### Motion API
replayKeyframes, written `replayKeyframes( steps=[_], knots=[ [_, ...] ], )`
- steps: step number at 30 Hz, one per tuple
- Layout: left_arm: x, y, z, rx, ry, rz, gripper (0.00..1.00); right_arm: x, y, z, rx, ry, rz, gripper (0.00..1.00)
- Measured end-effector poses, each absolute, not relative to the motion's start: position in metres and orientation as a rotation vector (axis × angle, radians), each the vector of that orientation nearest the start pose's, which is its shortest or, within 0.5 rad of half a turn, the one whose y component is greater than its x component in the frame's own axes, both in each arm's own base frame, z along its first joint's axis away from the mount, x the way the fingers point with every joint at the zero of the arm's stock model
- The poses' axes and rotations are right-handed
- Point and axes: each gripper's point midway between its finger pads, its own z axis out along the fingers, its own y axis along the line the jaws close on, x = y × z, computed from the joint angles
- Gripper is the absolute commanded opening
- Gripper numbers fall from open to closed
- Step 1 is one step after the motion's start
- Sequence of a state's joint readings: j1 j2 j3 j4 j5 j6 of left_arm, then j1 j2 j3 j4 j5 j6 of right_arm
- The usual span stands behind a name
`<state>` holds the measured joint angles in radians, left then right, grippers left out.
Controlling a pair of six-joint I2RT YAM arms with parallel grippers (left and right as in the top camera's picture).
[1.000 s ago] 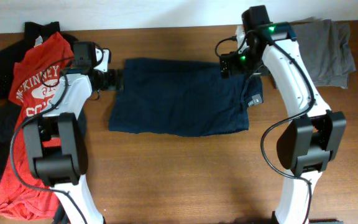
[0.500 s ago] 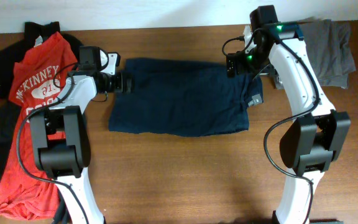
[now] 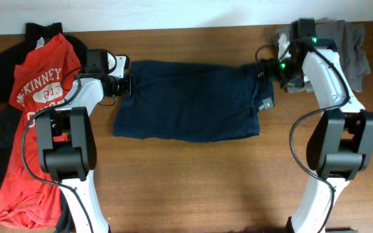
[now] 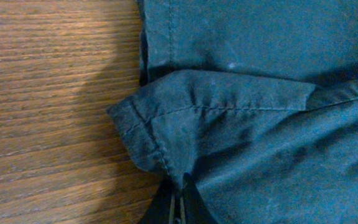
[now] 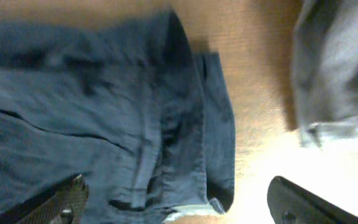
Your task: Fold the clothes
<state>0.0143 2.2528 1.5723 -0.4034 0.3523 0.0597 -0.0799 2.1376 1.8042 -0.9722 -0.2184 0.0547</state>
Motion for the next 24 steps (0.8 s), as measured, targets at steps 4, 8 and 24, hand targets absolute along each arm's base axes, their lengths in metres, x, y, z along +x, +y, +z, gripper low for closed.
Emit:
replayKeyframes(
  steps=[4, 8, 24],
  knots=[
    [0.526, -0.052, 0.003, 0.175, 2.607, -0.441, 0.01, 0.460, 0.002, 0.047, 0.152, 2.871, 0.501, 0.94],
    [0.526, -0.052, 0.003, 0.175, 2.606, -0.442, 0.01, 0.446, 0.007, 0.032, 0.147, 2.874, 0.626, 0.89],
    [0.526, -0.053, 0.003, 0.177, 2.605, -0.450, 0.01, 0.405, 0.043, 0.012, 0.095, 2.853, 0.974, 0.04]
  ],
)
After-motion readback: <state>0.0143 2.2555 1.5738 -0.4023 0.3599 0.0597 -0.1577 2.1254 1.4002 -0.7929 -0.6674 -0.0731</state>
